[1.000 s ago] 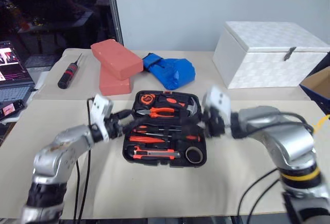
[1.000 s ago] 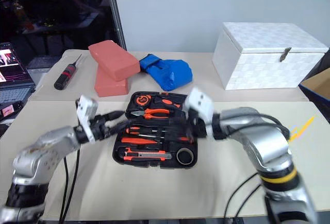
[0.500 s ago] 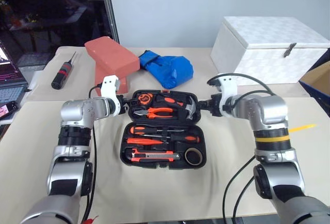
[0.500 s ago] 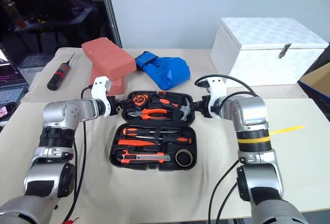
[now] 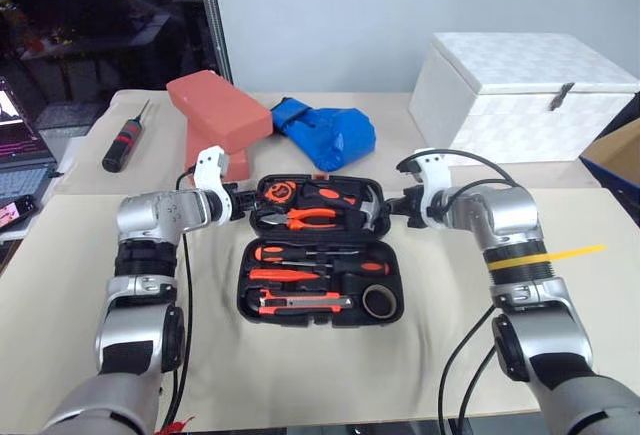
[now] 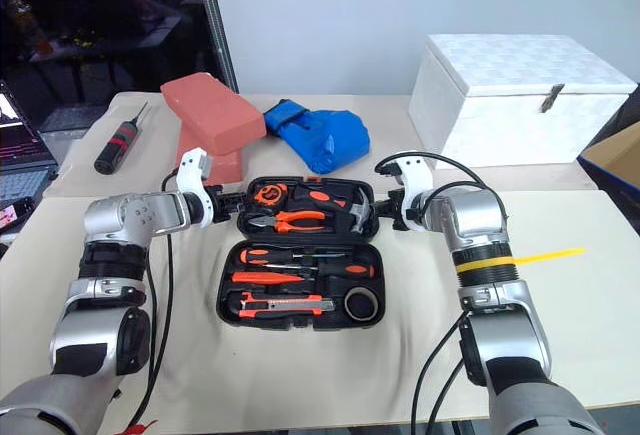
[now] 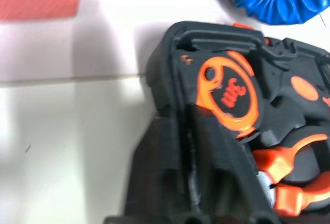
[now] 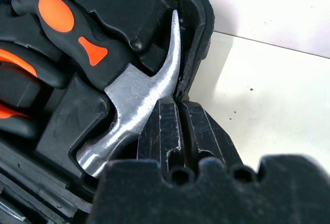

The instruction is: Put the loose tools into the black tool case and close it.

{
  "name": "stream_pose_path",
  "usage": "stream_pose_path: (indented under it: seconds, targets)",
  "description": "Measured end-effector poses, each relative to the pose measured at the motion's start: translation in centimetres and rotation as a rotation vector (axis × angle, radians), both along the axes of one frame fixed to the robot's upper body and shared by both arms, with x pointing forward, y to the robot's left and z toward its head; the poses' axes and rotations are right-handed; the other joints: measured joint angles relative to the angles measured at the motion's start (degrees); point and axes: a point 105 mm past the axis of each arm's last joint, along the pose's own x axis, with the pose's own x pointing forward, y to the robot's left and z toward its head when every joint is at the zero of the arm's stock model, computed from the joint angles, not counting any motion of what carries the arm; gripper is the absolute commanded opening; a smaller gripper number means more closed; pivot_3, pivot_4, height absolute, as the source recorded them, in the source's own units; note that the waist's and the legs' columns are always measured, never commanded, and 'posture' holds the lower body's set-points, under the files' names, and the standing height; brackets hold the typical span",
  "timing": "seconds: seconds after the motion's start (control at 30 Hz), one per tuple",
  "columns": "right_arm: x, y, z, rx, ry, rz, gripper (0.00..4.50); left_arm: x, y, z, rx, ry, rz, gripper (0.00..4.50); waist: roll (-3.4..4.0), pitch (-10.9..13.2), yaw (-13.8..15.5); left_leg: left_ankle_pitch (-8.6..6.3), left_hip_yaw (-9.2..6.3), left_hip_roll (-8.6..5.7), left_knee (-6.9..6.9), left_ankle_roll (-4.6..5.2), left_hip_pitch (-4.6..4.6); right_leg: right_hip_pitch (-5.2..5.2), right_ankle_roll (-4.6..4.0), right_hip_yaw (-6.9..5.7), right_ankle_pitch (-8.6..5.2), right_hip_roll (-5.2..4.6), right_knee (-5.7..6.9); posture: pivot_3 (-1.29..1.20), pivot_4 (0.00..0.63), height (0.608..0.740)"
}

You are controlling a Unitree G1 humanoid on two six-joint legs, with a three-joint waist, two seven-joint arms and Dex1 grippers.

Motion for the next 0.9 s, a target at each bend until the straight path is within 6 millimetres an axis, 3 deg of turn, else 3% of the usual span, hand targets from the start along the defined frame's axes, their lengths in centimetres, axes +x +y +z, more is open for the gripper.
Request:
stream_pose_path:
  seconds: [0.23, 0.47, 0.73, 0.9]
  targets:
    - [0.4, -0.1, 1.3, 0.030, -0.082, 0.037, 0.00, -0.4, -0.4, 1.2, -0.024, -0.069, -0.041, 0.03, 0.01, 0.0, 0.0, -0.01, -0.18, -0.01, -0.02, 0.00, -0.46, -0.32, 0.08, 0.02, 0.12, -0.06, -0.08, 0.00, 0.150, 0.740]
    - [1.6, -0.6, 5.2, 0.079, -0.380, 0.048, 0.00, 0.2, -0.7, 5.6, 0.057, -0.431, -0.064, 0.03, 0.02, 0.1, 0.1, -0.01, -0.16, -0.01, -0.12, -0.03, -0.50, -0.38, 0.07, 0.02, 0.13, -0.07, -0.15, 0.00, 0.150, 0.740]
    - [-2.4, -2.1, 2.9, -0.030, -0.559, 0.100, 0.00, -3.5, -1.6, 3.6, 0.312, -0.734, -0.227, 0.03, 0.05, 0.0, 0.7, -0.19, -0.12, -0.01, -0.17, 0.03, -0.44, -0.34, 0.12, -0.01, 0.10, -0.24, -0.22, 0.00, 0.150, 0.740]
    - [-4.7, -2.5, 2.2, -0.071, -0.597, 0.123, 0.00, -4.8, -1.6, 3.1, 0.370, -0.808, -0.312, 0.03, 0.03, -0.1, 1.2, -0.18, 0.15, -0.04, 0.03, 0.12, 0.09, 0.19, 0.18, -0.01, 0.05, -0.28, -0.26, 0.00, 0.150, 0.740]
